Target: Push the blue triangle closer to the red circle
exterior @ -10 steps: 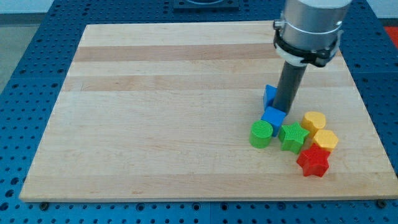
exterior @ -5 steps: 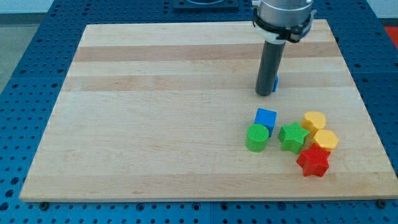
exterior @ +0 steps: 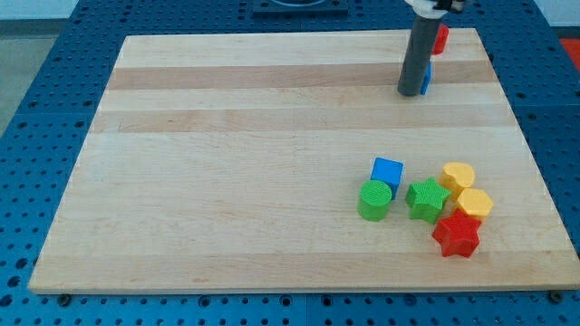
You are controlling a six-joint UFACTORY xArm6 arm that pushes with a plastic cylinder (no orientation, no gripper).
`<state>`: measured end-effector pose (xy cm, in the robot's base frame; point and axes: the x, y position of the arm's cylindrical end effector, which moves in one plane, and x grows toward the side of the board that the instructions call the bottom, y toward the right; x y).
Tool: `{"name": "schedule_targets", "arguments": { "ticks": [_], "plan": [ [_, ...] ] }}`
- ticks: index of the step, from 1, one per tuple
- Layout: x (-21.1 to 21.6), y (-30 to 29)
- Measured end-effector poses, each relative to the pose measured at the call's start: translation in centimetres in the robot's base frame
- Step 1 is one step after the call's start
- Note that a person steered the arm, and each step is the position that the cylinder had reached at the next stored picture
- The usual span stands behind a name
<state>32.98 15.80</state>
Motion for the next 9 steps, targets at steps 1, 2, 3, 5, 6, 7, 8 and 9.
{"name": "schedule_targets", "arguments": {
  "ticks": [1,2,3,5,6,7,8,9],
  "plan": [
    [-1.0,0.0],
    [-1.1,0.6],
    [-1.5,1.6],
    [-2.6,2.9],
    [-2.6,3.0],
    [-2.6,2.6],
    [-2.8,1.8],
    [-3.9,1.7]
  ]
}}
